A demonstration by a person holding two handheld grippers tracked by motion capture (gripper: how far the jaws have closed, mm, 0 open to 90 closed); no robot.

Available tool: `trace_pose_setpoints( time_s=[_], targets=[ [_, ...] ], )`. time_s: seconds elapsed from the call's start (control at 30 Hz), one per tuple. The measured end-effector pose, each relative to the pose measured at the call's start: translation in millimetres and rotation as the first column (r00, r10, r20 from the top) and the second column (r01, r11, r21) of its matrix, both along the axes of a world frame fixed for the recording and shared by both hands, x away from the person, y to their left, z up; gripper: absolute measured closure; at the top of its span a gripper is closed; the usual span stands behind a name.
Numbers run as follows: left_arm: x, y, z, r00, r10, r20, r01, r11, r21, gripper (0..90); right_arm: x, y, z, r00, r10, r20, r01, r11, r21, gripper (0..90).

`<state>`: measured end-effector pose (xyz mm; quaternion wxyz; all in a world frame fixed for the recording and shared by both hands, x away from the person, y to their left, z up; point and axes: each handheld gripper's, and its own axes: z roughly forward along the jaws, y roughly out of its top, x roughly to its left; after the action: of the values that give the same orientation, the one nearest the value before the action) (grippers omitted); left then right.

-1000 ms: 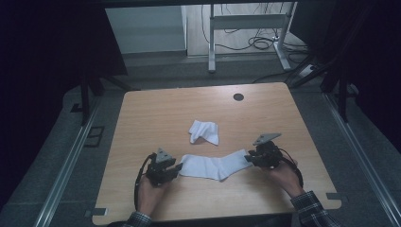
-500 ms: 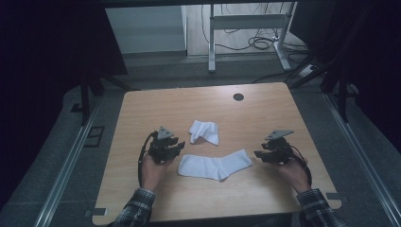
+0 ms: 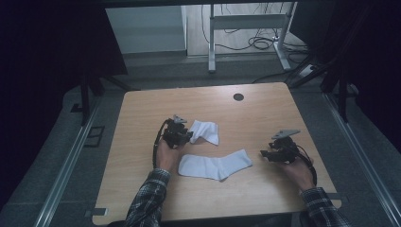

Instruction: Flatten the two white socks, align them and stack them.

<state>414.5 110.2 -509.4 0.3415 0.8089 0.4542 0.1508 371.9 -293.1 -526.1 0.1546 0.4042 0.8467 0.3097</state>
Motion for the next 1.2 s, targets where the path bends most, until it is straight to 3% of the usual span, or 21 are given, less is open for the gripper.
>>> trace_pose_setpoints(
  time_s=[0.37,0.53,0.67,0.73,0.93,1.07,1.2],
  targets=[
    [7.0,-11.1,-23.1,0.9987,-0.004,-0.051,0.005,0.9996,0.029,67.8,0.5,1.1,-2.2,0.9999,0.009,-0.009,-0.009,0.9999,0.014,41.9],
    [6.8,-11.9,-24.5,0.9963,-0.002,-0.086,-0.001,0.9992,-0.039,82.5,0.0,1.7,-2.8,0.9999,0.011,-0.006,-0.011,0.9998,0.014,40.0],
    [7.0,-10.6,-21.1,0.9943,0.008,-0.106,-0.017,0.9966,-0.081,86.2,-0.3,2.0,-3.1,0.9999,0.014,-0.004,-0.014,0.9997,0.018,39.2],
    [6.8,-10.9,-15.2,0.9957,0.009,-0.092,-0.018,0.9946,-0.102,86.3,-0.6,2.3,-3.4,0.9999,0.013,-0.004,-0.013,0.9997,0.02,38.6],
    [8.8,-19.5,25.1,0.9998,-0.013,-0.018,0.01,0.9926,-0.121,85.8,-0.8,2.6,-3.9,0.9999,0.016,0.0,-0.016,0.9996,0.022,37.6],
    [11.4,-28.9,51.4,0.9995,-0.028,0.016,0.03,0.9915,-0.127,85.8,-1.0,2.7,-4.2,0.9998,0.02,0.002,-0.02,0.9995,0.022,36.8],
    [12.9,-42.4,68.6,0.9981,-0.052,0.034,0.057,0.9869,-0.151,85.8,-1.0,2.5,-4.6,0.9997,0.023,0.006,-0.023,0.9995,0.023,36.5]
  ],
)
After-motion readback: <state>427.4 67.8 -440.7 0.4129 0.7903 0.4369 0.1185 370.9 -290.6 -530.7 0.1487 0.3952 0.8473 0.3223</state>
